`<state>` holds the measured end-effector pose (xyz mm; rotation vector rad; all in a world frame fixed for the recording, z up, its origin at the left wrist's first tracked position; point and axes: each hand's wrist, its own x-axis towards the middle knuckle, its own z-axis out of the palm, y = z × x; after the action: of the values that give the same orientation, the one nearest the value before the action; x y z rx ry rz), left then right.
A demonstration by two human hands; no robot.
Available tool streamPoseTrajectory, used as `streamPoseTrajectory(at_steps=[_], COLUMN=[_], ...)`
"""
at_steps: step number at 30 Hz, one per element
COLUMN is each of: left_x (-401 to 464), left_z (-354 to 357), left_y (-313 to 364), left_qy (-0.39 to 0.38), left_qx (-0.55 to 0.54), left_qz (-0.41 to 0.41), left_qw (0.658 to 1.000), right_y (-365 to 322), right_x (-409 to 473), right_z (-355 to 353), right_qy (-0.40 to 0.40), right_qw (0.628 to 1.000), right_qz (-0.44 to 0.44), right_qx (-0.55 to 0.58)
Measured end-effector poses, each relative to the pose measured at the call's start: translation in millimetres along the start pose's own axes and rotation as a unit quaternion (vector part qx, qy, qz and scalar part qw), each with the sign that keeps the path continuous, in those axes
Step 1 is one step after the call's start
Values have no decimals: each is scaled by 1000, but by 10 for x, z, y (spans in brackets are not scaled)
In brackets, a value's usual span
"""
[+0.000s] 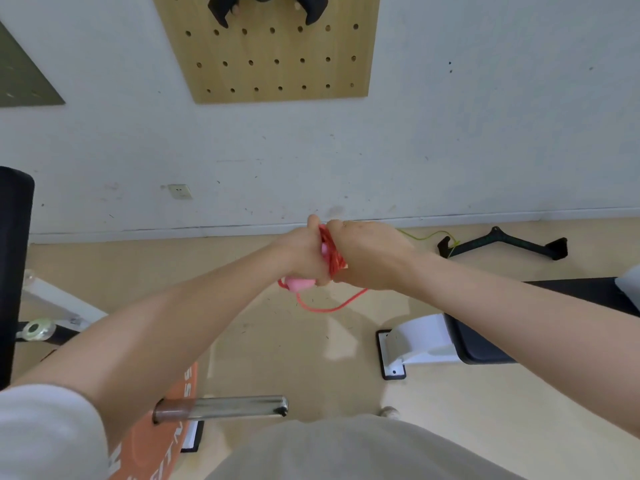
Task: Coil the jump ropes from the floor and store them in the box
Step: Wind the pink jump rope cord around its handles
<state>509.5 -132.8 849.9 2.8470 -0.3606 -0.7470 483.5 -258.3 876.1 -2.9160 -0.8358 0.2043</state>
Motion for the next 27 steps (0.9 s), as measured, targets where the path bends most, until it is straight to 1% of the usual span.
streamPoseTrajectory(at_steps=[3,5,7,9,11,12,15,16,18,19,20,22,27], left_x=[54,47,14,-22,-81,-109,-181,-176,-114,-79,-57,-15,74], left_z=[-27,-25,-27,-88,-210,-274,-436,-474,-511,-513,-498,-416,-289], left_y=[-72,-165,-253,-317,-347,-362,-436,-485,-593,-632,-648,-620,-479], left_qy=[-72,-98,-108,-113,-141,-167,-236,-250,-266,-269,-267,-246,-210], left_qx=[-27,-59,-80,-86,-102,-126,-246,-307,-431,-478,-508,-544,-584], left_qz=[28,30,28,26,34,49,70,71,71,77,87,96,99], left_qw=[997,993,990,990,984,977,938,916,859,832,814,796,778], right_y=[-52,-114,-158,-185,-198,-198,-163,-134,-73,-41,-10,34,164], right_x=[-11,-2,13,42,68,75,22,-2,-50,-69,-80,-96,-121], right_z=[76,139,179,186,136,97,10,12,29,31,27,-6,-11], right_qy=[15,16,17,24,24,19,10,17,38,49,58,61,51], right_qw=[997,996,999,1000,996,993,982,979,973,967,959,945,934], right_qz=[-16,-20,-11,2,21,29,33,35,55,67,79,92,111], right_qx=[-78,-80,-45,14,86,112,186,202,220,239,265,308,336])
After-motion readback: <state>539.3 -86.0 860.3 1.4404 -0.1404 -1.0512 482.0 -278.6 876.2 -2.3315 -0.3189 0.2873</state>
